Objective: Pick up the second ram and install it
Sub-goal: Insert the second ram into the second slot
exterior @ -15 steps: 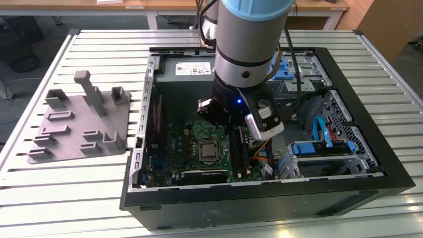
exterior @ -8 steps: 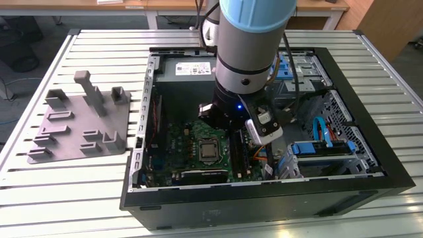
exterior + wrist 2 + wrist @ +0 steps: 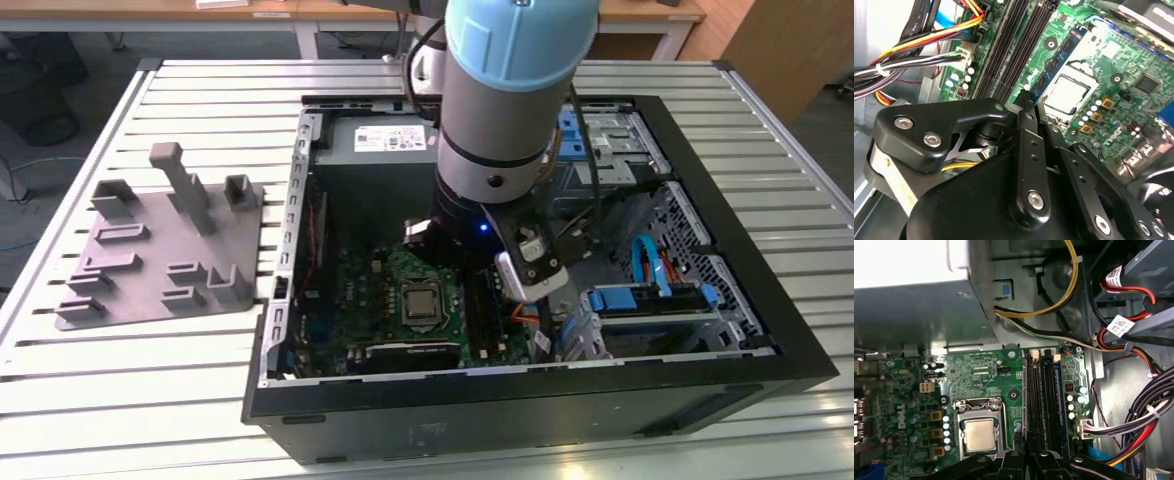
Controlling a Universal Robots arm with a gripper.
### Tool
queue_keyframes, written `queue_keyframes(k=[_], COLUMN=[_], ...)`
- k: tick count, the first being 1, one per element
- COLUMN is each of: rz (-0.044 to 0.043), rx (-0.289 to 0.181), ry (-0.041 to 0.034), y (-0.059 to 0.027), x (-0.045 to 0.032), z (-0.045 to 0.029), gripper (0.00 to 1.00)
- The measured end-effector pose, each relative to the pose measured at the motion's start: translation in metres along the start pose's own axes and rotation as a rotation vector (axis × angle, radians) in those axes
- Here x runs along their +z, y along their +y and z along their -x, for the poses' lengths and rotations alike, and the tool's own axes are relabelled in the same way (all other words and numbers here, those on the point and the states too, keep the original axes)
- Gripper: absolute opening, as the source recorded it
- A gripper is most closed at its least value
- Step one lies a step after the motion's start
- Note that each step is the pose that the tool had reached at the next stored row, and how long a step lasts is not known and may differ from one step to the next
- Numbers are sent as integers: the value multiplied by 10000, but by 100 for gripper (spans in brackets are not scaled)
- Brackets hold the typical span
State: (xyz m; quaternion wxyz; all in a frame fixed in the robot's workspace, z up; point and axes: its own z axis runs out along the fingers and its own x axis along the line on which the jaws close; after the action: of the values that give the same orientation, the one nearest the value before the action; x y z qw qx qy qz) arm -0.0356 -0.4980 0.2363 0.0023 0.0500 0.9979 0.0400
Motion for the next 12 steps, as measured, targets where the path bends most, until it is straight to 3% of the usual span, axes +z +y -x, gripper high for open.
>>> queue_keyframes(k=[5, 12], rz=[-11, -34], rx=[0, -146], ry=[-1, 8], y=[1, 3], x=[88, 167], z=[59, 86], gripper=[14, 14])
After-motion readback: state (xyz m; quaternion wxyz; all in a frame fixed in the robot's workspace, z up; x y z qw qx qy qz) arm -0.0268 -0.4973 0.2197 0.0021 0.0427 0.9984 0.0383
